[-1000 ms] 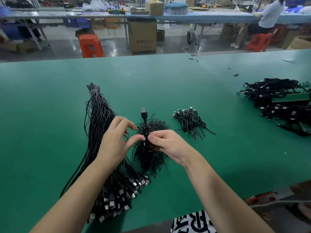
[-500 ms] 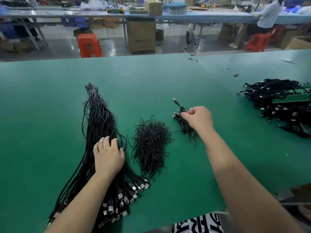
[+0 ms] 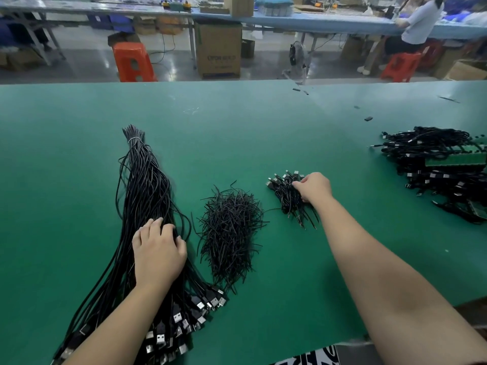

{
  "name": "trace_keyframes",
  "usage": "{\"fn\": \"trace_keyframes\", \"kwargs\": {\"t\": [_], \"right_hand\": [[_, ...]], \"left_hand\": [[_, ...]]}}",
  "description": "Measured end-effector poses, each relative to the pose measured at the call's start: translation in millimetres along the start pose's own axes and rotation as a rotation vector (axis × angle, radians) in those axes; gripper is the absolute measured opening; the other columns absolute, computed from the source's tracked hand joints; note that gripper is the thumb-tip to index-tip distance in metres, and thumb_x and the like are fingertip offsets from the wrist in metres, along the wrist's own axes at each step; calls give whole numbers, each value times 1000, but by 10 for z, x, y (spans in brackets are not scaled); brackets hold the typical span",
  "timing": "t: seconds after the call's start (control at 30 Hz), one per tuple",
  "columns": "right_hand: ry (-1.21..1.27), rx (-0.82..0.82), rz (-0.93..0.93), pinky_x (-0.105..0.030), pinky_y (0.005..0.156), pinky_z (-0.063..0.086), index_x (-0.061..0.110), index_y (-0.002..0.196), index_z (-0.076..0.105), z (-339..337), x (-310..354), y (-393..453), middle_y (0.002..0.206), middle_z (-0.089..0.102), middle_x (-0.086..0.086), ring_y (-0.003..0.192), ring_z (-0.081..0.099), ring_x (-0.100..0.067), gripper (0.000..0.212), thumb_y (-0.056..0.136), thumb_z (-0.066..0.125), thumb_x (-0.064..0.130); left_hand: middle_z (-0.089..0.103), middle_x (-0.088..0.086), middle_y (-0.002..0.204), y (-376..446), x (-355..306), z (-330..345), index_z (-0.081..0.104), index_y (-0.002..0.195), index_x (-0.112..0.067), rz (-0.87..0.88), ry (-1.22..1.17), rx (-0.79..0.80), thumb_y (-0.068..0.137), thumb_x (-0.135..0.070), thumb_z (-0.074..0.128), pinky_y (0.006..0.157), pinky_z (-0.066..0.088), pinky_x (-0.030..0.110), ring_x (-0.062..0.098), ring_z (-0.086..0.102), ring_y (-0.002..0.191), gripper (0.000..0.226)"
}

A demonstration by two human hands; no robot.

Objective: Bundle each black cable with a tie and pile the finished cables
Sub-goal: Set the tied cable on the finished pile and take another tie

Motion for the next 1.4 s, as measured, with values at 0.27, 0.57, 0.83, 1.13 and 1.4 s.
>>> {"fn": "trace_keyframes", "kwargs": {"t": [0.27, 0.57, 0.83, 1.13, 1.4], "right_hand": [[5, -197, -122, -35, 79, 51, 10, 114, 69, -211, 143, -145, 117, 64, -14, 88, 59, -28, 36, 100, 53, 39], [-57, 240, -704, -28, 65, 56, 25, 100, 72, 439, 1440, -2023, 86, 71, 10, 74, 67, -9, 25, 100, 53, 40], [-354, 525, -749, -46, 92, 53, 12, 128, 56, 1390, 1524, -2822, 119, 66, -11, 110, 61, -33, 41, 99, 59, 40], [-169, 522, -649, -36, 65, 43, 26, 131, 44, 1592, 1486, -2833, 98, 66, -7, 85, 59, -32, 43, 92, 57, 17], [774, 825, -275, -19, 52, 46, 12, 99, 73, 1300, 1449, -2644, 85, 75, -1, 65, 65, -10, 33, 91, 46, -7]], "left_hand": [[58, 12, 138, -6, 11, -31, 71, 114, -12, -29, -30, 10, 87, -23, 64, 116, 26, 47, 30, 43, 137, 30], [59, 11, 140, 4, 88, -61, 77, 108, -12, -69, -214, -2, 90, -16, 61, 120, 25, 46, 28, 41, 141, 24], [68, 12, 127, -4, 285, -226, 75, 108, -3, -230, -608, -116, 92, -3, 57, 108, 42, 40, 26, 58, 125, 24], [69, 10, 122, -12, 313, -218, 76, 105, -6, -244, -651, -113, 91, -4, 56, 103, 43, 37, 25, 60, 121, 24], [71, 12, 115, -8, 301, -256, 75, 105, -4, -212, -651, -136, 90, -2, 56, 98, 45, 37, 28, 62, 113, 24]]}}
Point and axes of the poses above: each hand's wrist, its own y-axis towards the middle knuckle, its own z-axis out of the palm, x = y × z, the point moved 9 cm from there along y, towards the middle knuckle
